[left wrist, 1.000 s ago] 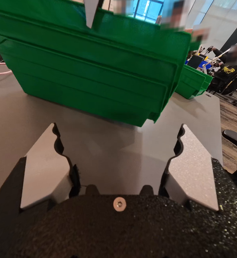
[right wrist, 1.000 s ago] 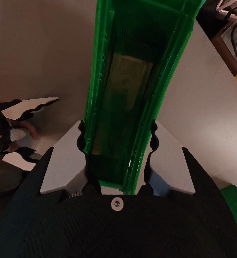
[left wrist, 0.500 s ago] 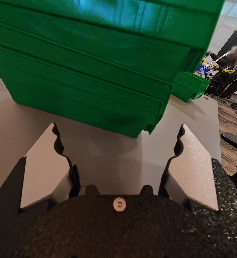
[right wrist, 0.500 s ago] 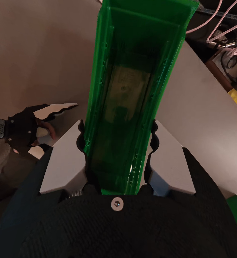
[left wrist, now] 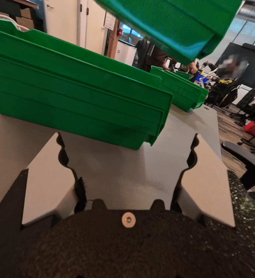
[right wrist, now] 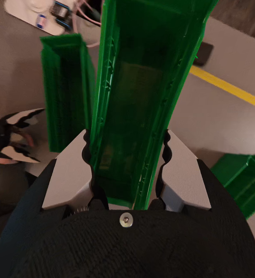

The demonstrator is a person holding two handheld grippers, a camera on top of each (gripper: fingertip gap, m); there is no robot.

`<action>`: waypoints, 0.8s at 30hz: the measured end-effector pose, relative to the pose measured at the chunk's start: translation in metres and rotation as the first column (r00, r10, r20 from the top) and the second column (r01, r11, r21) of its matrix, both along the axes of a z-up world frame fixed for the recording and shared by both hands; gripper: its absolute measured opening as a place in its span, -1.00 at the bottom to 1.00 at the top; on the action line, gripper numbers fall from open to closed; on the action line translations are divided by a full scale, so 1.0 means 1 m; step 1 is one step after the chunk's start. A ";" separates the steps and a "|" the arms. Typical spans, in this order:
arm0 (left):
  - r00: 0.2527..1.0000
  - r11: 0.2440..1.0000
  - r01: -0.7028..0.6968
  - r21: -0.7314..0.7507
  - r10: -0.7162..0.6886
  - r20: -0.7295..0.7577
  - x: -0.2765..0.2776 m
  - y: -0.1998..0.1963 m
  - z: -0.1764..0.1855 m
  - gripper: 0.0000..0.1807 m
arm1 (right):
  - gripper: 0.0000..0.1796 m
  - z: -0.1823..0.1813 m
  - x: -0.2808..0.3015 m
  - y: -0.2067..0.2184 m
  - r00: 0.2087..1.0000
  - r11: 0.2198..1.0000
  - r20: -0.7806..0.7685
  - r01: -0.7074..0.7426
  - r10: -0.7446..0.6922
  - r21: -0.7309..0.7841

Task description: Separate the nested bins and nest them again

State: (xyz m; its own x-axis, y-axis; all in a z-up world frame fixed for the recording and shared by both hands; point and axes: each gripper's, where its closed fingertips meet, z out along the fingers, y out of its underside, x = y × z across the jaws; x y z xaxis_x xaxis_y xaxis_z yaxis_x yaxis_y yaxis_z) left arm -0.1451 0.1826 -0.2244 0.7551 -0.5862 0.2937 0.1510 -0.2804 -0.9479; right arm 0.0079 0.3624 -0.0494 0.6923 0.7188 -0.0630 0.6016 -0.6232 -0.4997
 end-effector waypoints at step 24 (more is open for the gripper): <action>1.000 0.999 -0.008 -0.031 0.007 -0.030 0.000 0.002 -0.009 0.76 | 0.41 -0.137 0.142 0.047 0.955 0.952 -0.004 0.297 -0.297 0.068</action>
State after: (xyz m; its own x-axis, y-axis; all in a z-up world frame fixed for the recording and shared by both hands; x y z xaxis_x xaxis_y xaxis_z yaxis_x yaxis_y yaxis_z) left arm -0.1451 0.1844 -0.2334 0.7680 -0.5715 0.2891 0.1250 -0.3090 -0.9428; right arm 0.1496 0.4091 -0.1868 0.8755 0.4828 -0.0170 0.3974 -0.7397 -0.5431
